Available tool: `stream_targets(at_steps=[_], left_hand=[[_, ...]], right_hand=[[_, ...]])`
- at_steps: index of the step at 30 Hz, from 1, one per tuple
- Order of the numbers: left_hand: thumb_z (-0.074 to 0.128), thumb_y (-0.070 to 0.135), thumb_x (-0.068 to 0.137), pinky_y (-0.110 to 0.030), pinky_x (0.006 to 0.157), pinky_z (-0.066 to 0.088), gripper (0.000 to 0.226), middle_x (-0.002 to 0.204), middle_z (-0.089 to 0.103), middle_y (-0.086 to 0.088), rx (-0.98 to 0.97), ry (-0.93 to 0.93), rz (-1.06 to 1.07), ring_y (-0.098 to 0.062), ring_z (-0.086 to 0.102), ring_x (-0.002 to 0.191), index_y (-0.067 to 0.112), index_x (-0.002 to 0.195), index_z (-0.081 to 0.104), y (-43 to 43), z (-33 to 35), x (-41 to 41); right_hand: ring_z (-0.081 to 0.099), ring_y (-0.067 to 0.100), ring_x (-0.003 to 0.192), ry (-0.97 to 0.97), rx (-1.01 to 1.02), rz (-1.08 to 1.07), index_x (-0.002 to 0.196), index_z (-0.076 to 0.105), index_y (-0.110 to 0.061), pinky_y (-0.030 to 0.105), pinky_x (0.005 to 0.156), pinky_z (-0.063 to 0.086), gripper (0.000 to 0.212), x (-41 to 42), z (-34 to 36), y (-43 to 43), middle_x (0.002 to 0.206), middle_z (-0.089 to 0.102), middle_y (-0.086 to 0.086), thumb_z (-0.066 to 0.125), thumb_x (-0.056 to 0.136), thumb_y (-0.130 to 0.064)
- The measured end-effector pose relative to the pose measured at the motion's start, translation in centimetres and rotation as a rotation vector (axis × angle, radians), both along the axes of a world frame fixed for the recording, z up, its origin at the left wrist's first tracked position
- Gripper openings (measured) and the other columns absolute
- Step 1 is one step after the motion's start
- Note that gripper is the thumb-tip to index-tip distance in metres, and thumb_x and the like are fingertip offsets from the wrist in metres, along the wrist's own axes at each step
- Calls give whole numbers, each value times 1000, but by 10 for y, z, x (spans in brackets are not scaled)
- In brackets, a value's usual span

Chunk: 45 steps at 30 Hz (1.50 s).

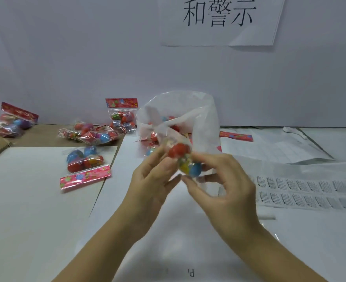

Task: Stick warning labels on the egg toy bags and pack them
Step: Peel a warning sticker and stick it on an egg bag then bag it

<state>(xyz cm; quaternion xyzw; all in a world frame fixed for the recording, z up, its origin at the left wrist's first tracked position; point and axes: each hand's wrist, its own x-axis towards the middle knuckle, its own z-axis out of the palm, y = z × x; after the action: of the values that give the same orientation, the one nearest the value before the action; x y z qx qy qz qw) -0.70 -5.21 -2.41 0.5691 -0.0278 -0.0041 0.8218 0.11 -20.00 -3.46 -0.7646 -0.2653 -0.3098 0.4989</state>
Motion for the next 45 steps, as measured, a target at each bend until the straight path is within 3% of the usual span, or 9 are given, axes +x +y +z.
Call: stream_targets(at_steps=[3, 6, 10, 13, 15, 20, 27, 38, 45], left_hand=[[88, 39, 62, -37, 93, 55, 69, 110, 70, -15, -115, 13, -17, -30, 67, 108, 5, 116, 62, 0, -1, -4], [68, 13, 77, -37, 89, 57, 45, 108, 70, -19, -186, 31, -27, -31, 68, 104, 1, 119, 61, 5, 2, -2], [70, 12, 62, -42, 95, 54, 74, 123, 64, -23, -190, 51, -137, -33, 66, 108, 5, 134, 53, 12, 4, 1], [70, 17, 59, -45, 101, 50, 77, 124, 62, -23, -147, 66, -144, -33, 64, 108, 8, 134, 53, 13, 3, 3], [72, 15, 60, -42, 95, 54, 69, 119, 65, -19, -75, 89, -79, -30, 66, 105, 10, 127, 57, 11, 3, 4], [74, 27, 65, -24, 62, 57, 48, 97, 75, -6, 0, 97, 100, -20, 74, 85, 16, 112, 66, 8, 2, 5], [77, 31, 49, -29, 67, 61, 56, 89, 76, 3, 133, 105, 30, -16, 74, 85, 24, 104, 70, 9, 1, 5], [84, 39, 28, -22, 64, 59, 78, 94, 73, 4, 272, 143, 16, -15, 73, 86, 32, 102, 62, 5, -3, 9], [83, 32, 35, -22, 66, 60, 71, 84, 74, 9, 195, 138, 60, -10, 73, 83, 28, 103, 63, 12, -4, 11]], right_hand=[[63, 23, 96, -243, -288, 1, 111, 70, -7, 29, 86, 52, 40, -1, -2, 0, 107, 67, 9, 82, 76, -21], [59, 20, 106, -177, -160, 70, 116, 66, -11, 26, 93, 45, 43, -7, 2, -1, 115, 62, 6, 70, 77, -30], [55, 4, 100, 321, 187, -25, 118, 47, -45, 15, 80, 48, 47, -1, 16, -5, 116, 53, -17, 69, 77, -47], [65, 9, 81, 761, 282, 249, 105, 64, -30, 18, 64, 54, 40, 12, 23, -11, 96, 70, -6, 71, 69, -46], [67, 17, 71, 860, 372, 378, 93, 70, -14, 24, 53, 54, 35, 16, 25, -13, 82, 74, 6, 69, 66, -36], [68, 16, 70, 823, 333, 344, 90, 70, -15, 27, 51, 55, 38, 17, 21, -10, 79, 72, 3, 72, 61, -39], [66, 8, 69, 813, 336, 258, 96, 70, -22, 25, 56, 54, 47, 21, 24, -17, 81, 72, -8, 65, 61, -52], [65, 14, 52, 708, 298, 188, 82, 71, -18, 24, 48, 54, 9, 27, 23, -26, 66, 70, -1, 66, 81, -25], [68, 20, 61, 949, 245, 303, 89, 70, -12, 29, 49, 55, 38, 30, 27, -28, 73, 72, 2, 67, 74, -46]])
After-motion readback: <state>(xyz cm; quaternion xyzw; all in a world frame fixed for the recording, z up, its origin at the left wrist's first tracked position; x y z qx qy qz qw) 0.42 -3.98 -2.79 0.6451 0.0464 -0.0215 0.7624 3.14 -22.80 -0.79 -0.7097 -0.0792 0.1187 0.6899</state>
